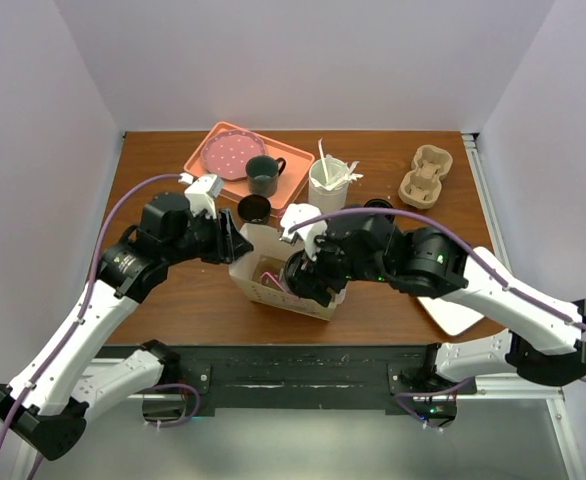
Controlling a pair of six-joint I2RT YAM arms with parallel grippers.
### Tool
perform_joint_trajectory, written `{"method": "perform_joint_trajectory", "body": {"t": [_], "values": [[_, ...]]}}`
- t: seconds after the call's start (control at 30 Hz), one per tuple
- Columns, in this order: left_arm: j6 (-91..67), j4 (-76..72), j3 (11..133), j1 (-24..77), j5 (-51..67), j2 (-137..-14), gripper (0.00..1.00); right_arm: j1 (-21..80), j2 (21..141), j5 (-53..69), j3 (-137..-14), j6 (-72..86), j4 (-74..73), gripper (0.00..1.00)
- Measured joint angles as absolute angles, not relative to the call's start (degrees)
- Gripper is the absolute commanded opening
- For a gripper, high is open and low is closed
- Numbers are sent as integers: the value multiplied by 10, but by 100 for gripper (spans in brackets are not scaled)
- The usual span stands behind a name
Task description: Pack the takeout coffee
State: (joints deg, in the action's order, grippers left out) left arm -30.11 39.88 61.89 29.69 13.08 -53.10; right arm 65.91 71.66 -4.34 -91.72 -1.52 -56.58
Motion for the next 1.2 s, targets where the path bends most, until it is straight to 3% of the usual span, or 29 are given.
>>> {"method": "perform_joint_trajectory", "body": {"t": [0.37, 0.47, 0.5, 0.6, 0.9, 1.2], "values": [[-259, 413, 616, 302, 132, -542, 50, 752, 727, -139, -861, -43, -562, 34], [-243, 416, 616, 303, 123, -552, 31, 754, 731, -151, -861, -50, -556, 33], [-234, 420, 618, 304, 120, -558, 17, 754, 733, -157, -861, -52, -554, 33], [-218, 424, 626, 304, 116, -573, 3, 754, 742, -178, -861, -57, -548, 32], [-210, 350, 622, 305, 109, -530, 0, 754, 748, -276, -839, -135, -465, 33], [-245, 215, 481, 314, 114, -404, 0, 754, 766, -283, -832, -191, -397, 32]]}}
